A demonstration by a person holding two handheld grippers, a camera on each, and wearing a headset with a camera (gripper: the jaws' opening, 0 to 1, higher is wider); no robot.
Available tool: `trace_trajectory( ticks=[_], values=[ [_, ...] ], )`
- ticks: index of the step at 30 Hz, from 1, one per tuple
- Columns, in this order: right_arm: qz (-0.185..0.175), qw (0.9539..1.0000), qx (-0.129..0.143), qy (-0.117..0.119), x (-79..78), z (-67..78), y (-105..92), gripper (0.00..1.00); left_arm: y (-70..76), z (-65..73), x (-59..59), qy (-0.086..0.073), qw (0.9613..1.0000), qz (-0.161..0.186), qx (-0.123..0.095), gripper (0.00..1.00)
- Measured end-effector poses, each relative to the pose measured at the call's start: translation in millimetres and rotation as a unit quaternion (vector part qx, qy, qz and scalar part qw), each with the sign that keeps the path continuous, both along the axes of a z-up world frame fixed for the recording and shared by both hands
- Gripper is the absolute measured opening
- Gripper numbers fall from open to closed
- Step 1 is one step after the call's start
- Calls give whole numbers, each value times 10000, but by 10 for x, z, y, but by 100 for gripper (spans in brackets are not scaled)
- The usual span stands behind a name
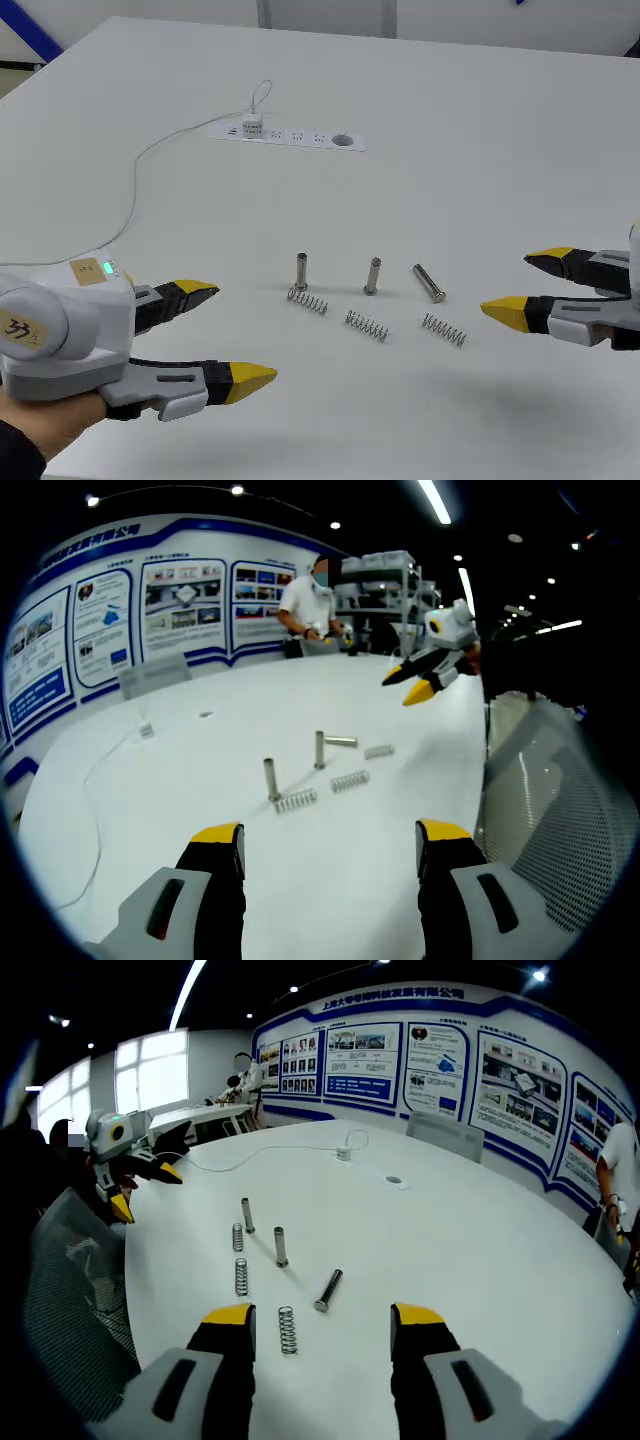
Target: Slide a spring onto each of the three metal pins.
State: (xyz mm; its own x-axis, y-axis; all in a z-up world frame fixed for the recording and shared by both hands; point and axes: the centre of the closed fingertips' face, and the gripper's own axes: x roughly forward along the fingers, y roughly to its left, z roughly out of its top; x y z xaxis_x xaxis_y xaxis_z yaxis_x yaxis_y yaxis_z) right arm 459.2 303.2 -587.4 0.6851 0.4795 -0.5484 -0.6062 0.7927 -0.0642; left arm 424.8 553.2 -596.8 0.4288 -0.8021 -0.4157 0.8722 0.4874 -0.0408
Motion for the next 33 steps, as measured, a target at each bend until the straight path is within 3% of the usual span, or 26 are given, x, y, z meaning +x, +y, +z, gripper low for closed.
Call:
trace_trajectory(
  ticks=[15,33],
  values=[
    [-27,9993,-288,223,317,-49,95,42,14,2,4,1,10000,13,0,70],
    [-183,9955,-621,695,642,-302,198,27,20,4,-8,10,10000,17,19,69]
  ],
)
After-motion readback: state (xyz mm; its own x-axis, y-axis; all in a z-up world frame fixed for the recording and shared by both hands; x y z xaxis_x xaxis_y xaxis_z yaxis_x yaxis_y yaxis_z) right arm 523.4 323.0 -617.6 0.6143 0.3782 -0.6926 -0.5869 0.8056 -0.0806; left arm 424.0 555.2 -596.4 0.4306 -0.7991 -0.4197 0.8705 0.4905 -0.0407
